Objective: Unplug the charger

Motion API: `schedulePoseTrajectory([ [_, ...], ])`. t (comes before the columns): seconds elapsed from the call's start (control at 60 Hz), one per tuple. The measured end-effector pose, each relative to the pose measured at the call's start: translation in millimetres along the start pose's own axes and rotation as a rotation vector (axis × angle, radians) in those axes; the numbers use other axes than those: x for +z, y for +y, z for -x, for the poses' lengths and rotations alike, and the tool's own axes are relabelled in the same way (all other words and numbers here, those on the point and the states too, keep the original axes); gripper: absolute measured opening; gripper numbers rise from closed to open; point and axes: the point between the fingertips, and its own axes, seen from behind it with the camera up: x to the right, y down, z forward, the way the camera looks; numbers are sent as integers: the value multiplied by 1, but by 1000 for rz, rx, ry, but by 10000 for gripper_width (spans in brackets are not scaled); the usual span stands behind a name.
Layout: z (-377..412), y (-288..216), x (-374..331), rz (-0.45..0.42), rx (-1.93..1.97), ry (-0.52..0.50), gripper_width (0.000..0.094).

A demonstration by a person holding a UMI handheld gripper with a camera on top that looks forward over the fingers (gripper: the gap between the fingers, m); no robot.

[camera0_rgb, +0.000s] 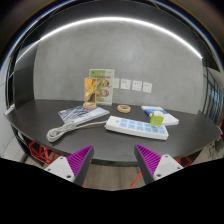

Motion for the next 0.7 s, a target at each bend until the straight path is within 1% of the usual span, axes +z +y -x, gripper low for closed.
schedulePoseTrajectory([
  [0.083,-30,-6,11,-36,-1,-8,841],
  [0.1,-1,-10,8,-46,0,-17,839],
  [0.15,-55,-9,21,-65,1,-32,833],
  [0.233,-91,-13,38,-101,6,-50,833],
  [0.283,-111,-14,52,-109,10,-55,824],
  [0.367,-145,-19,78,-115,24,-39,825],
  [0.5,-199,-28,131,-124,43,14,826],
  [0.7,-236,-51,203,-145,114,43,818],
])
